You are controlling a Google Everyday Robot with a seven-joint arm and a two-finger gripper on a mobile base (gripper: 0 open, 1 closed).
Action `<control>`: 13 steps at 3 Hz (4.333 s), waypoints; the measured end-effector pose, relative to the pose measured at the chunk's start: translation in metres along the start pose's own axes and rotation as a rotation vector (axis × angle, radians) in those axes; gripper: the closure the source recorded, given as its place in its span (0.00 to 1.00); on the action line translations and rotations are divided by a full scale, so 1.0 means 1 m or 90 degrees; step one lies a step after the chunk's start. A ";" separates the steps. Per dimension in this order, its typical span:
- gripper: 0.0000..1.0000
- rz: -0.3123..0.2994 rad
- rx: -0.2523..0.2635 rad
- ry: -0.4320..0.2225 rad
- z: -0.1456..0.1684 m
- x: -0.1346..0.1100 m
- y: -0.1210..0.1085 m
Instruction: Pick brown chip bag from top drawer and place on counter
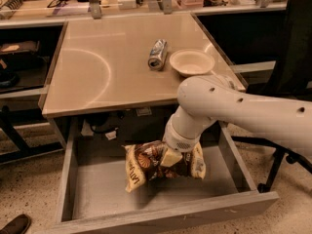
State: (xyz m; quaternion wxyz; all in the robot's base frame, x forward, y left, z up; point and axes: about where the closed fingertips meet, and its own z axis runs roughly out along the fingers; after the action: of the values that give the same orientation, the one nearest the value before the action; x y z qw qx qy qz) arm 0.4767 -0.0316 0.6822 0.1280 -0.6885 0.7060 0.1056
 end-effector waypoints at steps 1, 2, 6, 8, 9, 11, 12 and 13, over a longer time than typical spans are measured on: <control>1.00 0.008 0.012 0.005 -0.032 -0.012 0.014; 1.00 0.006 0.028 -0.004 -0.061 -0.031 0.029; 1.00 -0.046 0.143 -0.013 -0.167 -0.126 0.022; 1.00 -0.049 0.222 -0.005 -0.235 -0.182 -0.037; 1.00 -0.037 0.228 -0.012 -0.238 -0.203 -0.081; 1.00 -0.034 0.219 -0.040 -0.233 -0.220 -0.099; 1.00 -0.028 0.204 -0.054 -0.223 -0.238 -0.126; 1.00 -0.018 0.189 -0.060 -0.213 -0.252 -0.150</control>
Offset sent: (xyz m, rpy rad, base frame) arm -0.0483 0.0193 0.1064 0.0268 -0.0689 -0.0335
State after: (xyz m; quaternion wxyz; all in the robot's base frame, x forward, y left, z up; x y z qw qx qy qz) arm 0.6241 0.1331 0.9698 0.2628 -0.6662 0.6972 0.0309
